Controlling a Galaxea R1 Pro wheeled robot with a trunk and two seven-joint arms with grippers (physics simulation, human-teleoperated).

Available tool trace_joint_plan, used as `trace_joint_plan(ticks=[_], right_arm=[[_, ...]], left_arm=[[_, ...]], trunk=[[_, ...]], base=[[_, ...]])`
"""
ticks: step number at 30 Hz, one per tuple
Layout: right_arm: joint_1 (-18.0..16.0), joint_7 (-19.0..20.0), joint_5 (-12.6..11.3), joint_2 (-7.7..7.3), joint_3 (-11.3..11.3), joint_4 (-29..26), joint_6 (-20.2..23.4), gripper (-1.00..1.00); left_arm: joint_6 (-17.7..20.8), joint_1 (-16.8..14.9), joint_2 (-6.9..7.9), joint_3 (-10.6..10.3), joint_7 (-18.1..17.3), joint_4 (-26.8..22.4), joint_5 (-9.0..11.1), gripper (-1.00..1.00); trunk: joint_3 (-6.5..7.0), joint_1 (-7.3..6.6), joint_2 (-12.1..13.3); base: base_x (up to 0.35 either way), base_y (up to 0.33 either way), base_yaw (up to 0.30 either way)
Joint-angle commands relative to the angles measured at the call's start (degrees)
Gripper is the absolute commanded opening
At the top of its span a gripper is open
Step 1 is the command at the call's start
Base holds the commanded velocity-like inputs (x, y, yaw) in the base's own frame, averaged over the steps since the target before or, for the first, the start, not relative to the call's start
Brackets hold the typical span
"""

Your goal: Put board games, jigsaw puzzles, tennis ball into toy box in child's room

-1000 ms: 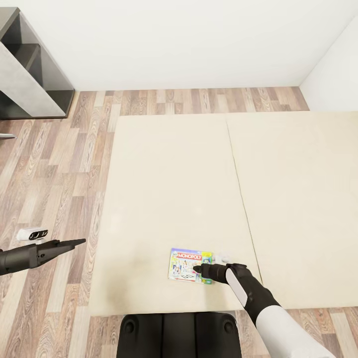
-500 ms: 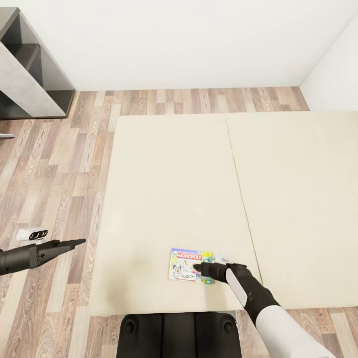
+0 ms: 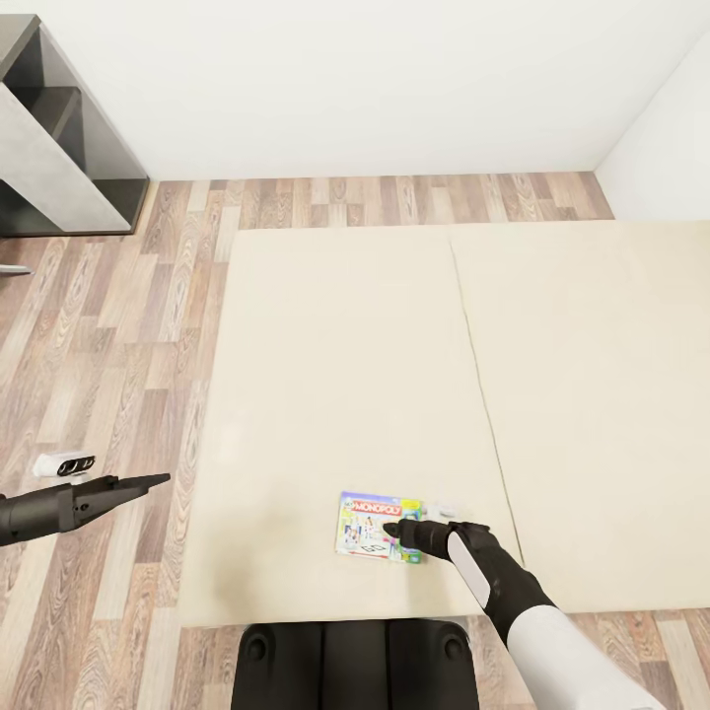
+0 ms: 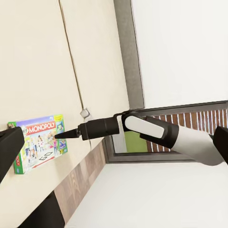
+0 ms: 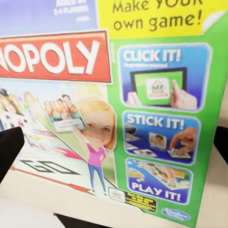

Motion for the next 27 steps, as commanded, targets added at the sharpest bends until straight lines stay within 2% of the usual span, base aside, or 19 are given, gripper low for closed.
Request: trace_joint_plan(ticks=[1,9,27], right_arm=[[-0.01,0.05,-0.08,0.00,0.02,-0.07,0.27,1.00],[-0.01,0.05,-0.08,0.01,0.02,-0.08,0.19,1.00],[-0.01,0.05,-0.08,0.01,0.02,-0.13,0.17,1.00]], left_arm=[[0.61,-0.02,0.02,-0.02,-0.20,0.00,0.00,1.00],[0.61,0.00,0.02,-0.02,-0.20,0.00,0.03,1.00],[0.61,0.00,0.02,-0.02,-0.20,0.00,0.03,1.00]], trunk=[[-0.06,0.03,-0.09],[-0.06,0.03,-0.09],[-0.06,0.03,-0.09]], base=[[0.000,0.143,0.000],[0.000,0.148,0.000],[0.000,0.013,0.000]])
